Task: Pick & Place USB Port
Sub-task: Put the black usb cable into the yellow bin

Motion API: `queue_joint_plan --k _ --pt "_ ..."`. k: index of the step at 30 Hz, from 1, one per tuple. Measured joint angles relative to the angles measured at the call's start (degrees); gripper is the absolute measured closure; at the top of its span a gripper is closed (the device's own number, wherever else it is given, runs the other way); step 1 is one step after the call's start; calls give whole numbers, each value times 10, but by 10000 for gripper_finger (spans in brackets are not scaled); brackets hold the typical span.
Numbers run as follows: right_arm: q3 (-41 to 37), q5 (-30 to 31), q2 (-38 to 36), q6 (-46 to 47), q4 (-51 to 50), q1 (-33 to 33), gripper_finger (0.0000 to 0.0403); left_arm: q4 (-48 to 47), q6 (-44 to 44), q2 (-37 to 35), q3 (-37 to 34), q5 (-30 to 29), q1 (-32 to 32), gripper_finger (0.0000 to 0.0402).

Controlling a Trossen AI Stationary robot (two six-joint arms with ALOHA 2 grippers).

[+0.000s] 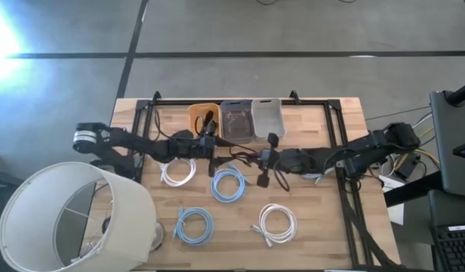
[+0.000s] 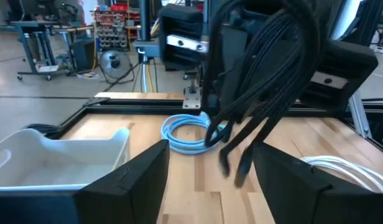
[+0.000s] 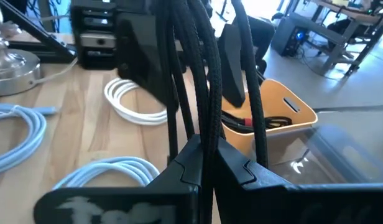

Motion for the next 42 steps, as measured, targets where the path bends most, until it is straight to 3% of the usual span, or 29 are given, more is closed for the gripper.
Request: queue_joint_plan --k 12,23,31,42 --pt "8 0 17 -7 -3 -6 390 1 5 51 58 0 -9 163" --pt "8 -5 19 7 -14 -6 390 7 33 50 60 1 -9 172" --pt "8 -5 17 -13 -15 -6 382 6 28 50 59 2 -9 254" --pt "8 -5 14 -6 -13 -6 312 -18 -2 49 58 2 -9 378"
